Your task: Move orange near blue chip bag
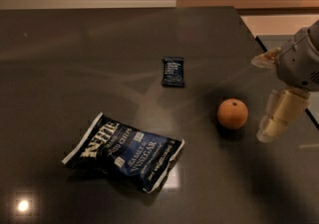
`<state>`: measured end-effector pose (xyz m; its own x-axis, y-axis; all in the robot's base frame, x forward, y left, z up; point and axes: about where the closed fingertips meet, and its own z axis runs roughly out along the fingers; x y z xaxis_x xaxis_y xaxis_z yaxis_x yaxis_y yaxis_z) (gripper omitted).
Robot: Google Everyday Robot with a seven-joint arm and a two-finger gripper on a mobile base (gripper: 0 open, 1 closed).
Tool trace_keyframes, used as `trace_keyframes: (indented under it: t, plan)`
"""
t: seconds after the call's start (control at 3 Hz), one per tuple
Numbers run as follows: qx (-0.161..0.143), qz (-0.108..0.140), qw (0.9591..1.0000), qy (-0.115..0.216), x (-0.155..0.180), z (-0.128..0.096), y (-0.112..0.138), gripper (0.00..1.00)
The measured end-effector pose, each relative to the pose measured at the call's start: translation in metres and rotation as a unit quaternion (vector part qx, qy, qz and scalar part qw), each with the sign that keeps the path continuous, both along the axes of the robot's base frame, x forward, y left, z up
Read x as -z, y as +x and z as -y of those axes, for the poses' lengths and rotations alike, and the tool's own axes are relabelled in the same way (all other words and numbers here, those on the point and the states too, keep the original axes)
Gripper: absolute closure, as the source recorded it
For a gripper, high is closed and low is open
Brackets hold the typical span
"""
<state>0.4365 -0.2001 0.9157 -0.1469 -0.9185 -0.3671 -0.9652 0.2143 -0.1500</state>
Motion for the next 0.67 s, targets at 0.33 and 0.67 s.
trace_keyframes:
  t: [0.33,0.67]
  plan:
    - [-0.008,-0.009,0.9998,0.018,0.016,-0.007,0.002,0.00]
    - [-0.013,-0.020,0.9989,0.040,0.042,-0.014,0.010,0.00]
